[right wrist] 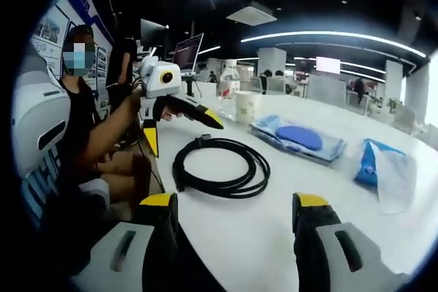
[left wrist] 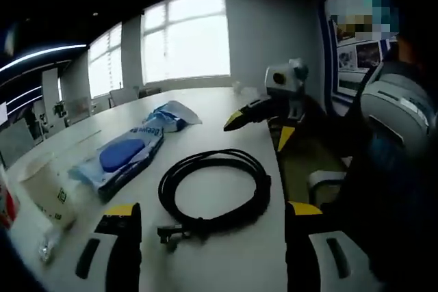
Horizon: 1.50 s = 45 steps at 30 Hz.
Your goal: Arrange the tabletop items into an orderly group along one side of the table until the central work area is clear of visible clutter.
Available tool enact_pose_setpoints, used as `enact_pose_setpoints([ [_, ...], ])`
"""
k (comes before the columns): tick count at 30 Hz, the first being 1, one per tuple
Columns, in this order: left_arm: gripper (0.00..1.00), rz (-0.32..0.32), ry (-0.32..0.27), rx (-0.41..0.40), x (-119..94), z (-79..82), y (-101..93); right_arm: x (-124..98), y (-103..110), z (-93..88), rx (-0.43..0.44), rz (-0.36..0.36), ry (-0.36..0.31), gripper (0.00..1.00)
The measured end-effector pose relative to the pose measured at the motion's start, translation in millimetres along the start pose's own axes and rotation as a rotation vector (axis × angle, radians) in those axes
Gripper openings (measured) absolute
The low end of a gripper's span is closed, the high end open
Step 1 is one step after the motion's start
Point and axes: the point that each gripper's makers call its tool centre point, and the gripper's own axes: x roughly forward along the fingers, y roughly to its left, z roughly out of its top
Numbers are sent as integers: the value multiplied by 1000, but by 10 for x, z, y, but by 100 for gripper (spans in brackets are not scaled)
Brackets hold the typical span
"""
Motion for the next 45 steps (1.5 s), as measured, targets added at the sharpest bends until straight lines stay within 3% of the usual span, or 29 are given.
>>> enact_pose_setpoints([
  [10,81,-3,-4,5,55,11,11,43,-23,-6,13,-9,-13,64],
  [16,79,-9,6,9,72,-7,13,79,-3,7,-9,4,-22,57],
  [34,75,-18,108,-6,65,-91,6,197,99,-27,-9,55,4,48],
  [45,75,-39,127,-10,129,-82,-18,235,106,-34,12,67,4,45],
])
